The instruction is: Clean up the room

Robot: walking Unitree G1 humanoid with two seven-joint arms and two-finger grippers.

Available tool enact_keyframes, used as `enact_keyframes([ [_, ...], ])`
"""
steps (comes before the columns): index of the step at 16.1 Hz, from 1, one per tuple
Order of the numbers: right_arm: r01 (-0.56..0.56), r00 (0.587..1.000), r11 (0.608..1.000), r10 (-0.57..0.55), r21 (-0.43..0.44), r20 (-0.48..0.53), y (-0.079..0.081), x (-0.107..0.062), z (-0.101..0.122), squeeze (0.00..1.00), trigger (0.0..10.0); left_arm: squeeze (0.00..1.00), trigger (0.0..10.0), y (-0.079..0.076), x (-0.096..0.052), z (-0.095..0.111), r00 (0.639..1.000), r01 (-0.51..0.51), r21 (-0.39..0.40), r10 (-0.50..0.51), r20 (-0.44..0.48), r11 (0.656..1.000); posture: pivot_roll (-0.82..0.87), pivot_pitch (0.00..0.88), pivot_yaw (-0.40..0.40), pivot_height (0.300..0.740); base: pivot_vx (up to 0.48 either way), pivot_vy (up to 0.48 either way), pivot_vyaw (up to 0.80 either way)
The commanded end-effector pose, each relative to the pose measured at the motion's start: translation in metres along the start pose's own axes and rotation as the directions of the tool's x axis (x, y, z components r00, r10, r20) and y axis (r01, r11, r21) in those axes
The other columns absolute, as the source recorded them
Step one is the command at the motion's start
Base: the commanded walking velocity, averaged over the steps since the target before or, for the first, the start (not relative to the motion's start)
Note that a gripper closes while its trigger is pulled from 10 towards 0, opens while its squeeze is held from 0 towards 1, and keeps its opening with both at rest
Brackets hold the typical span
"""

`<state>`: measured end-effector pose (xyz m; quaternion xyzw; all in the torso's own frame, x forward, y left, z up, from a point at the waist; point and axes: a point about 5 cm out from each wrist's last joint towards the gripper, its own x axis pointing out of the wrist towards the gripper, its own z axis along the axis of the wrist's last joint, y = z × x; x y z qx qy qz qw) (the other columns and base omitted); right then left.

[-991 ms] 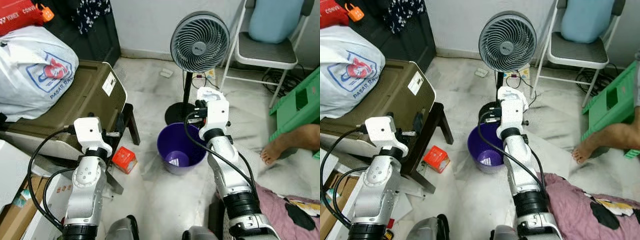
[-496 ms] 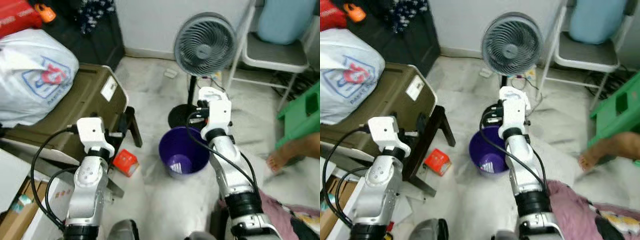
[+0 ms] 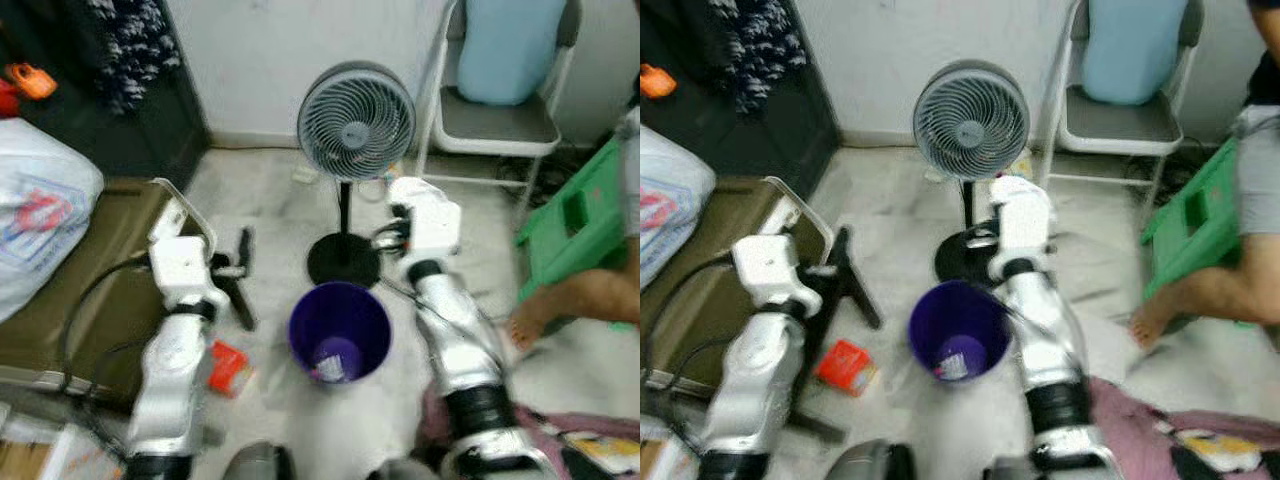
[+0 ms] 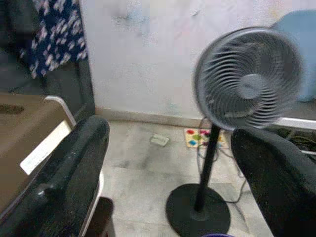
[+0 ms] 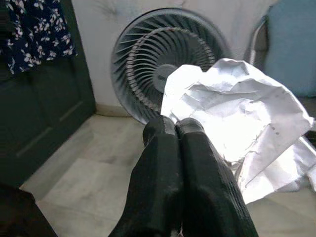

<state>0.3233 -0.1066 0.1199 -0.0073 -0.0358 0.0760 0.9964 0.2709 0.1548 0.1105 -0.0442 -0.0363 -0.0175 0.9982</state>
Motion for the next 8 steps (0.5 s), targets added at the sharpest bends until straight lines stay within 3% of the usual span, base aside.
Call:
enact_keyframes([
  [1,0.003,1.0,1.0,-0.003,-0.004,0.002,-0.0032,0.0008,0.0011,0.0,10.0,0.0,10.0,-0.0015,0.0007,0.0013,1.0,0.009,0.005,-0.009,0.001,1.0,-0.12,0.127,0.053,0.74,0.431,0.0,0.0],
  [5,0.0,1.0,1.0,0.0,-0.001,0.001,-0.0017,0.0022,0.0007,0.0,10.0,0.0,10.0,0.0002,0.001,0.0015,1.0,-0.003,0.006,0.003,0.0,1.0,-0.11,0.127,0.052,0.74,0.404,0.0,0.0],
  [8,0.008,1.0,1.0,-0.008,0.004,-0.013,-0.0008,0.0046,-0.0009,0.0,10.0,0.0,10.0,0.0054,0.0017,0.0033,0.999,-0.032,0.033,0.032,0.009,0.999,-0.1,0.124,0.048,0.74,0.0,0.0,0.0],
])
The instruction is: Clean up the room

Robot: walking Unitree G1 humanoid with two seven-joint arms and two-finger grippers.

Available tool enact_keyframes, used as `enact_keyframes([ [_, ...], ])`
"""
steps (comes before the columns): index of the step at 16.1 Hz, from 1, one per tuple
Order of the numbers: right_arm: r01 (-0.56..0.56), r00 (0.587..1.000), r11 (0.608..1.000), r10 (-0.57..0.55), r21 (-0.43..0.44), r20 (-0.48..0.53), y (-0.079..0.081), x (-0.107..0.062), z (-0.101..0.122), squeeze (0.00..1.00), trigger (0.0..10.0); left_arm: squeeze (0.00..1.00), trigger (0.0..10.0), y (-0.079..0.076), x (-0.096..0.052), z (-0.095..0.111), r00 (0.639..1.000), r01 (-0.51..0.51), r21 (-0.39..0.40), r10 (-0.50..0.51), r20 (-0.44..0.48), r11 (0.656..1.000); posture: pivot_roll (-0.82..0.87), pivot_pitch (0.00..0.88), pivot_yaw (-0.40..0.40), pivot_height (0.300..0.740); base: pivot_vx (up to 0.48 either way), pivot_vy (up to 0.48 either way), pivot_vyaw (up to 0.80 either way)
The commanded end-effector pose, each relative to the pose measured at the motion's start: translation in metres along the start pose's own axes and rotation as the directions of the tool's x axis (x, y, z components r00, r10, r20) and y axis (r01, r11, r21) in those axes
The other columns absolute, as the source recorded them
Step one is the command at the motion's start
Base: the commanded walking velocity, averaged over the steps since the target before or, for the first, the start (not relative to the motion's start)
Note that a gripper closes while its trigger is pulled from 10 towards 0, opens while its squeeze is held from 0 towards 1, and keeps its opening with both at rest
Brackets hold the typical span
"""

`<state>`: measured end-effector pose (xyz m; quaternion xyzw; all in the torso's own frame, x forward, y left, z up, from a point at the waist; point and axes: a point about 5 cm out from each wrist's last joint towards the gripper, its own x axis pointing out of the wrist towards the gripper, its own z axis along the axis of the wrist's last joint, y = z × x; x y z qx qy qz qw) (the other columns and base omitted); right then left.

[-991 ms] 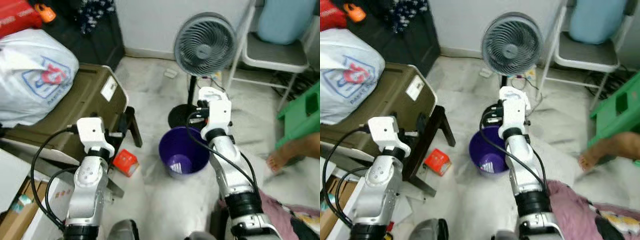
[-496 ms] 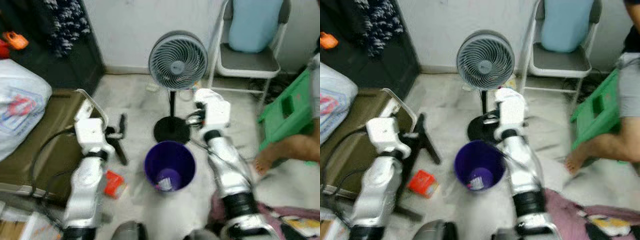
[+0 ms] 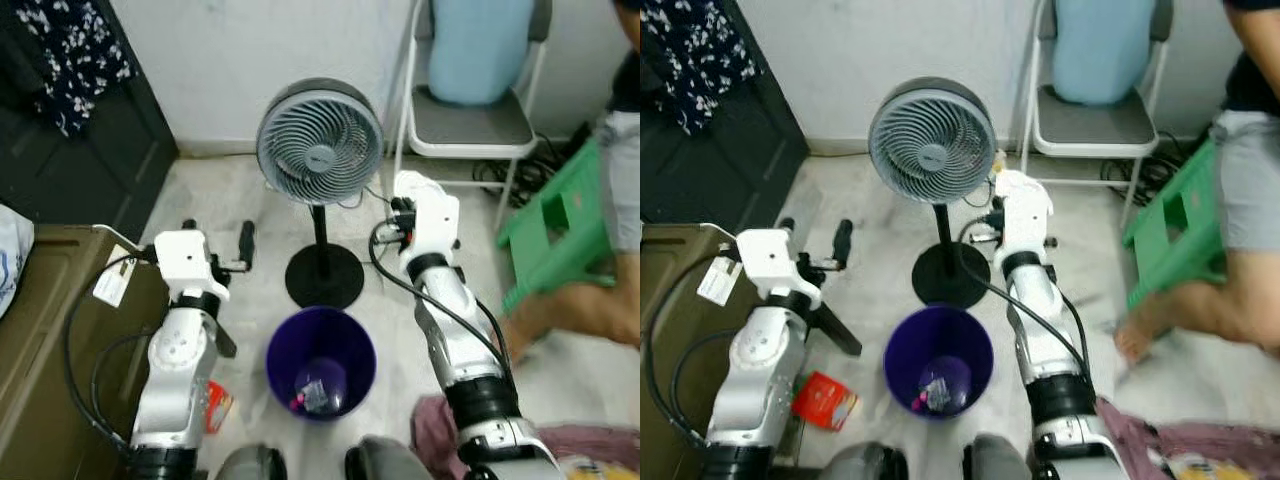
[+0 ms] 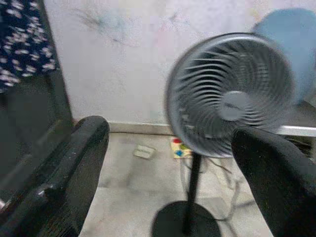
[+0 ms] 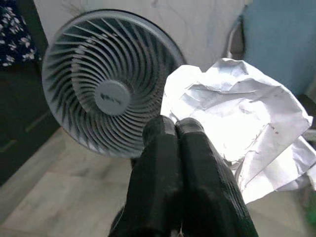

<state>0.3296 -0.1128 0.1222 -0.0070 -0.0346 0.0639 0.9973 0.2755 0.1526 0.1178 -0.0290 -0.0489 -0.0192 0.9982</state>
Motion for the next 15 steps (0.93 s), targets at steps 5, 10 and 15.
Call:
enact_keyframes([
  [5,-0.024,0.995,0.999,0.026,0.024,-0.099,0.017,0.004,-0.016,0.0,10.0,0.0,10.0,0.037,-0.019,0.0,1.0,0.005,0.185,0.001,-0.029,0.983,-0.06,0.128,0.051,0.74,0.0,0.0,0.0],
  [10,0.065,0.966,0.996,-0.047,0.064,-0.255,0.021,0.004,-0.038,0.0,10.0,0.0,10.0,0.044,-0.029,0.009,0.995,0.098,0.262,-0.089,-0.048,0.96,-0.01,0.154,0.048,0.74,0.0,0.0,0.0],
  [15,0.113,0.903,0.993,-0.091,0.028,-0.421,0.025,-0.006,-0.068,0.0,10.0,0.0,10.0,0.045,-0.043,0.012,0.975,0.22,0.349,-0.198,-0.097,0.911,0.04,0.184,0.057,0.74,0.0,0.0,0.0],
])
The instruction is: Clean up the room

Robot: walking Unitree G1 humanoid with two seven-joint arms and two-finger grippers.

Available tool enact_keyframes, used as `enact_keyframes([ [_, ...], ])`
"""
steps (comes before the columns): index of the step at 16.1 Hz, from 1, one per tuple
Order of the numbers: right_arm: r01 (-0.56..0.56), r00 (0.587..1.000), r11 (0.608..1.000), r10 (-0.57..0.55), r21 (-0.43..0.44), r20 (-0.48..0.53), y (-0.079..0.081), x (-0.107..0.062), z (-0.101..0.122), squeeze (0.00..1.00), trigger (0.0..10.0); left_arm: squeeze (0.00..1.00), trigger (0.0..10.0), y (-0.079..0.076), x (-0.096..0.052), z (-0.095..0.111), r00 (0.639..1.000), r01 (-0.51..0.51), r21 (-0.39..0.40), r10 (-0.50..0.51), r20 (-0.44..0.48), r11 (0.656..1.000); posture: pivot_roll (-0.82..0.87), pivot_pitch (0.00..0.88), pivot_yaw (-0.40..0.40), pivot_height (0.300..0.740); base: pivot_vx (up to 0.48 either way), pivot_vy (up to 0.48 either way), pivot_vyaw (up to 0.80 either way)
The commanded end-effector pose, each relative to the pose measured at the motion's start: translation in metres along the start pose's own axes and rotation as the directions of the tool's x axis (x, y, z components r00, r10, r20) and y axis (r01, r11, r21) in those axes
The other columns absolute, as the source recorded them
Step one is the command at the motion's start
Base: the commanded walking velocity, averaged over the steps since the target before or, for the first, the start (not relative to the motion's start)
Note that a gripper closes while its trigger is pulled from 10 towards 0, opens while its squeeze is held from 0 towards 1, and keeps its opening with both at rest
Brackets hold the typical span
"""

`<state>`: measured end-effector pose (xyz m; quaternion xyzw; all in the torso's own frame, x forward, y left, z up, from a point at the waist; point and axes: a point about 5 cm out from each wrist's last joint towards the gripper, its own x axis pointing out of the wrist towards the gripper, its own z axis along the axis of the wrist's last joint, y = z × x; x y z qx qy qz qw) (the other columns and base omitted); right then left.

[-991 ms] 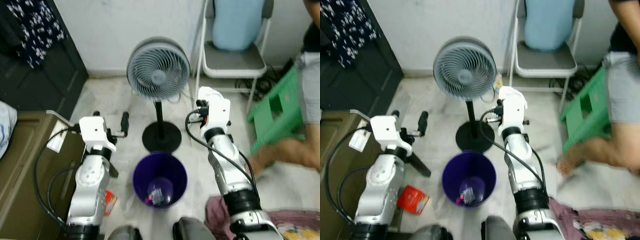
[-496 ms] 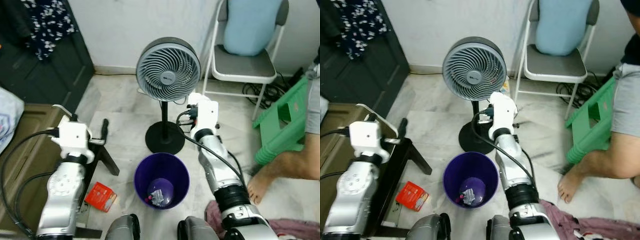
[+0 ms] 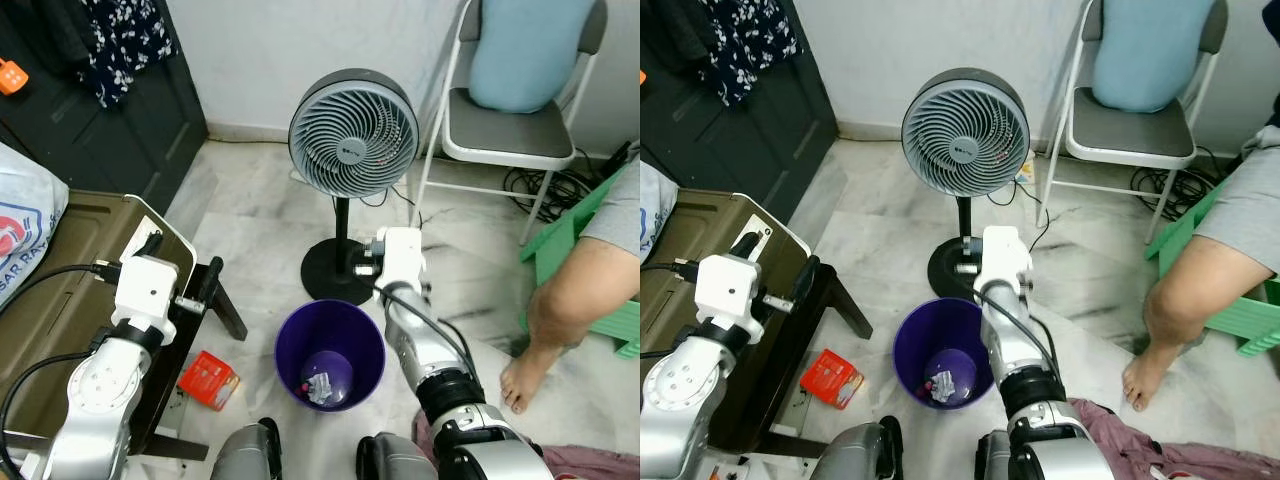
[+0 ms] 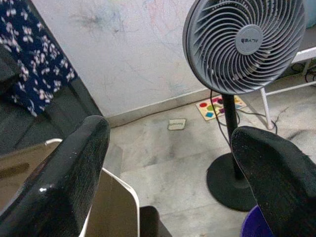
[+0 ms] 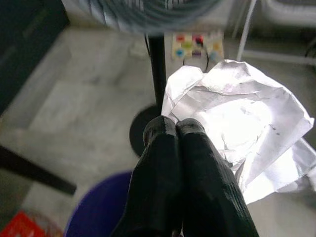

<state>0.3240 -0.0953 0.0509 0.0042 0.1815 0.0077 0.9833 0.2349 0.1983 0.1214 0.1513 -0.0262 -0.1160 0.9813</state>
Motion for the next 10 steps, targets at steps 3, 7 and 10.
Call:
enact_keyframes([
  [3,-0.037,0.999,0.999,0.037,-0.002,-0.025,0.015,0.003,0.0,0.0,10.0,0.0,10.0,-0.003,-0.006,0.003,0.998,0.062,0.028,-0.062,-0.011,0.998,0.06,0.212,0.07,0.74,0.0,0.0,0.0],
  [7,-0.065,0.994,0.998,0.062,-0.028,-0.089,0.036,0.004,-0.011,0.0,10.0,0.0,10.0,-0.008,-0.021,0.02,0.989,0.145,0.078,-0.145,-0.011,0.986,0.17,0.285,0.124,0.74,0.0,0.0,0.0],
  [10,-0.091,0.985,0.996,0.088,-0.009,-0.145,0.059,-0.002,-0.02,0.0,10.0,0.0,10.0,-0.002,-0.029,0.037,0.993,0.119,0.086,-0.119,-0.003,0.989,0.25,0.308,0.162,0.74,0.0,0.0,0.0],
])
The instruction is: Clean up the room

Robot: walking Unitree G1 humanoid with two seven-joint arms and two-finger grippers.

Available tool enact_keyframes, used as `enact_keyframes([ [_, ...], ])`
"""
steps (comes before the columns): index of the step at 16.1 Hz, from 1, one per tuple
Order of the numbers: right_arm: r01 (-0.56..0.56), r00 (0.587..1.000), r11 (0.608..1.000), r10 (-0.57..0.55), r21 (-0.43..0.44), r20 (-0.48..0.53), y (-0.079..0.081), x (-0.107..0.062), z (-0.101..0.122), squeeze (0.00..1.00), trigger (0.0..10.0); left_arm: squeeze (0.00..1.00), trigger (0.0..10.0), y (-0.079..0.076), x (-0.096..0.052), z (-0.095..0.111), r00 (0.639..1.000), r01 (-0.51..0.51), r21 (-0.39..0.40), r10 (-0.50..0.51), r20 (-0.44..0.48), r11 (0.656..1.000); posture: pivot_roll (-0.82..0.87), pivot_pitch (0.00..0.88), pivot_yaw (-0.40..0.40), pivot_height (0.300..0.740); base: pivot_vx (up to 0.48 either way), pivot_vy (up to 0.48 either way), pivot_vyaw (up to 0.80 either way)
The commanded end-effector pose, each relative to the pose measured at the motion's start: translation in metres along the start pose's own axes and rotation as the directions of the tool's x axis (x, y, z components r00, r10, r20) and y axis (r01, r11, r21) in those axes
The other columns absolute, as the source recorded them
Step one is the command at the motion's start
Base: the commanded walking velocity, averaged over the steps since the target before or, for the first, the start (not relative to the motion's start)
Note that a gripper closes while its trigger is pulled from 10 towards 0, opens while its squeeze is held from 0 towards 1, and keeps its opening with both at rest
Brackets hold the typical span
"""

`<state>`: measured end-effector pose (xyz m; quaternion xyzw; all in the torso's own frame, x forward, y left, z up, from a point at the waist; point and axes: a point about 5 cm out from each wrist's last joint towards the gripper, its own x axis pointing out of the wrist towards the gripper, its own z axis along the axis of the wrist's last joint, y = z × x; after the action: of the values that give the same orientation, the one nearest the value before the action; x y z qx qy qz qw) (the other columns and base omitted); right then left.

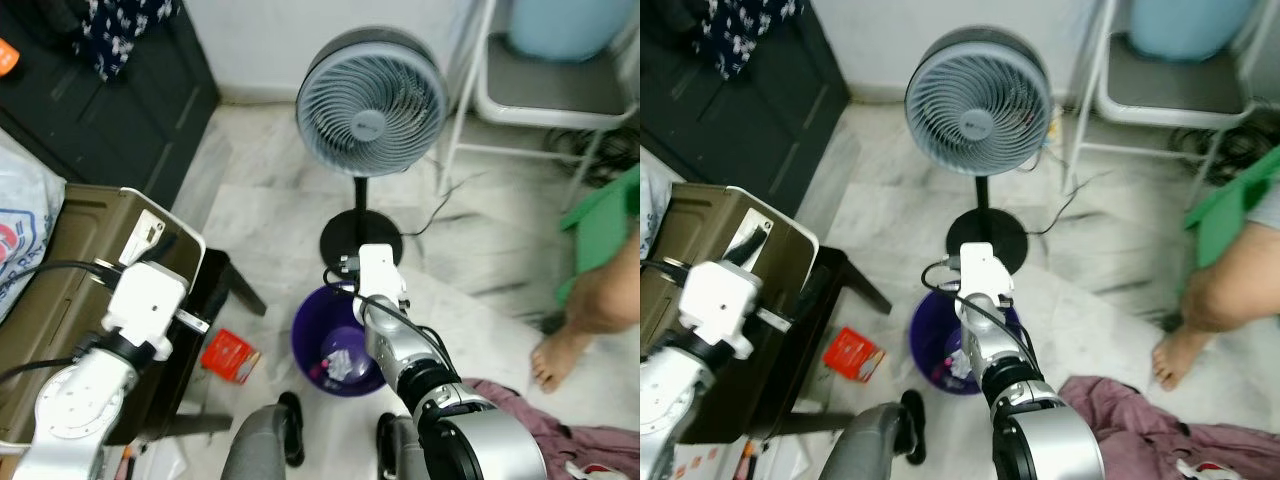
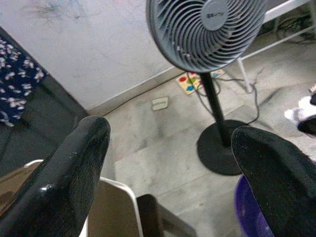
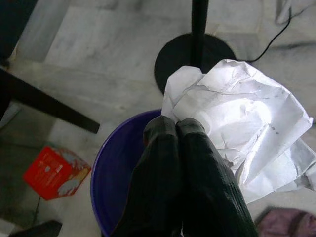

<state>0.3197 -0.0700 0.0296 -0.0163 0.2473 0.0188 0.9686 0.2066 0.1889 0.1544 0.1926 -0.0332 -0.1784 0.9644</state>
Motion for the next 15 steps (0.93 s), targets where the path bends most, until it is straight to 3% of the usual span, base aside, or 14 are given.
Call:
enact_keyframes([
  [1,-0.083,0.996,0.996,0.083,0.022,-0.014,0.037,-0.007,0.001,0.0,10.0,0.0,10.0,0.002,-0.006,0.001,1.0,-0.001,0.003,0.001,-0.022,1.0,0.26,0.313,0.176,0.74,0.0,0.0,0.0],
  [2,-0.094,0.995,0.995,0.095,0.033,-0.041,0.045,-0.008,-0.003,0.0,10.0,0.0,10.0,0.002,-0.009,0.007,1.0,0.017,0.012,-0.017,-0.022,1.0,0.27,0.32,0.189,0.74,0.0,0.0,0.0],
  [7,-0.06,0.997,0.995,0.064,0.075,-0.052,0.045,-0.007,-0.003,0.0,10.0,0.0,10.0,0.0,-0.013,0.011,0.998,0.043,0.013,-0.043,-0.052,0.999,0.29,0.322,0.215,0.74,0.0,0.0,0.0],
  [8,-0.058,0.997,0.995,0.062,0.077,-0.054,0.045,-0.007,-0.003,0.13,10.0,0.0,10.0,0.0,-0.013,0.011,0.997,0.045,0.014,-0.044,-0.056,0.999,0.3,0.323,0.216,0.74,0.0,0.0,0.0],
  [9,-0.054,0.997,0.995,0.059,0.084,-0.053,0.044,-0.007,-0.002,1.0,10.0,0.0,10.0,0.0,-0.013,0.011,0.997,0.046,0.015,-0.045,-0.059,0.999,0.29,0.323,0.216,0.74,0.0,0.0,0.0],
  [15,-0.024,0.999,0.995,0.027,0.099,-0.029,0.036,-0.004,0.003,1.0,10.0,0.0,10.0,-0.002,-0.007,0.01,0.996,0.059,0.007,-0.059,-0.069,0.998,0.26,0.321,0.217,0.74,0.0,0.0,0.0],
])
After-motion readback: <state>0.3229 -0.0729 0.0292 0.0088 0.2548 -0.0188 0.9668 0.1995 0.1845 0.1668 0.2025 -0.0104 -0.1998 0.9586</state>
